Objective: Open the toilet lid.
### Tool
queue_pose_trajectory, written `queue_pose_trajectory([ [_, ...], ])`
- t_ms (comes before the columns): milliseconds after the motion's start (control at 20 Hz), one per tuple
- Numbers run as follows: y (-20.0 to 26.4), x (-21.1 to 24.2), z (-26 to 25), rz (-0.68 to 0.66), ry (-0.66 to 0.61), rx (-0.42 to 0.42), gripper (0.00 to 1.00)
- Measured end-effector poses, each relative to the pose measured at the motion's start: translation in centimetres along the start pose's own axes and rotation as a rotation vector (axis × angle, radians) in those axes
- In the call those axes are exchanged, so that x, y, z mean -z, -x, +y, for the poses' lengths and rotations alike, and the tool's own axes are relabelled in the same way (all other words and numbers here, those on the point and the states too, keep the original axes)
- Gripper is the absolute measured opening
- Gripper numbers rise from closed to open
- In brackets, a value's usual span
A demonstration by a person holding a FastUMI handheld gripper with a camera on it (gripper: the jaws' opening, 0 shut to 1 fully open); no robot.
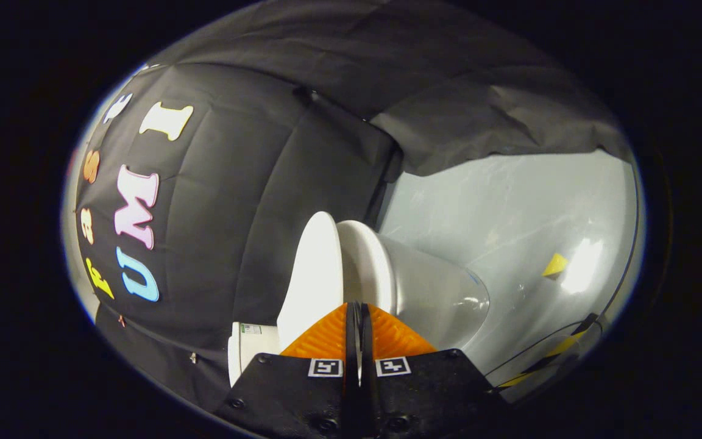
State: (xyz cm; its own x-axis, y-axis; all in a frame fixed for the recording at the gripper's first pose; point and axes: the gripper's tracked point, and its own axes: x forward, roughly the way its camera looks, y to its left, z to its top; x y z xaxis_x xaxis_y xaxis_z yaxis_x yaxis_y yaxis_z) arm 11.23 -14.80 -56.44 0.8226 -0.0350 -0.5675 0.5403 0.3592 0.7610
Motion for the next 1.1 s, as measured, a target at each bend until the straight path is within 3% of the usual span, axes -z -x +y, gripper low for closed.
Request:
queue_pose_trajectory([
  [200,2.2,0.0,4.5,-0.054,0.113,0.005,0.06],
  [400,5.1,0.3,12.3,-0.088,0.267,-0.038,0.06],
  [750,9.2,4.6,23.5,-0.126,0.593,-0.080,0.06],
  [1100,10.9,9.7,29.2,-0.185,0.805,-0.074,0.09],
])
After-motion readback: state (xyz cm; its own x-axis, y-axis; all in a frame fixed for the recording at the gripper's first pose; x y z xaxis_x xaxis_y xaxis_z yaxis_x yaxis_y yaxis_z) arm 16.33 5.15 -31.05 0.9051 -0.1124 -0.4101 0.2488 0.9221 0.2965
